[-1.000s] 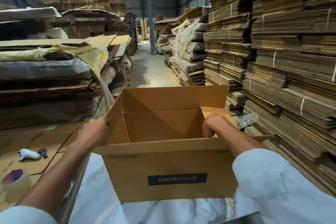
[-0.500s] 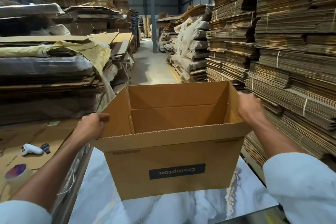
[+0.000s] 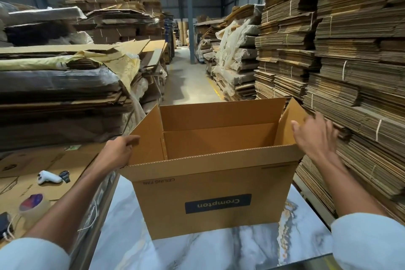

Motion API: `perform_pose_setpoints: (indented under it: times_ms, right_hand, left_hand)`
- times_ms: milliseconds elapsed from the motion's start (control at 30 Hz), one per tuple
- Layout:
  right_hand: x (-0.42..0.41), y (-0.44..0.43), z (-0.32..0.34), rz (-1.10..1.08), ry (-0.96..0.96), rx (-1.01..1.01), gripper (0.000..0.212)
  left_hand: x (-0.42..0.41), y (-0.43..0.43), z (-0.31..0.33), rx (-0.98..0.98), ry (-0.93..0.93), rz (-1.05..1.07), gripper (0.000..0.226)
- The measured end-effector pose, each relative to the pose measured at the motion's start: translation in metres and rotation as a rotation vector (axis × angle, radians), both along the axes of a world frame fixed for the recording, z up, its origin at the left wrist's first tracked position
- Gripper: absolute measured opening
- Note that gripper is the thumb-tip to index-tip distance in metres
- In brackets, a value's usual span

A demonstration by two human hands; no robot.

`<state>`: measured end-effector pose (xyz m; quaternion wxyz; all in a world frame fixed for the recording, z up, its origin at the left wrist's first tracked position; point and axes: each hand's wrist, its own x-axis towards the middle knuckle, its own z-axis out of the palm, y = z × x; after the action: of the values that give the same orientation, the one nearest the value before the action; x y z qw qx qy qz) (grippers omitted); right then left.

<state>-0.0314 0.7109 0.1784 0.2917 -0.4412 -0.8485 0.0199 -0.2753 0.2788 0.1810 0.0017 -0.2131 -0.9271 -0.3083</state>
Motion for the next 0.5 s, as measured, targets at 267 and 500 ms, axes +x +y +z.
perform_pose_setpoints:
  times_ms: [267, 500]
  right_hand:
    - [-0.017, -0.115, -0.019, 0.807, -0.244, 0.27, 0.048]
    - [-0.037, -0.119, -0.025, 0.706, -0.18, 0.345, 0.018]
  left_hand:
    - [0.005, -0.001, 0.01, 0.052, -0.073, -0.056, 0.07]
    - [0.011, -0.018, 0.008, 0.156, -0.188, -0.002, 0.026]
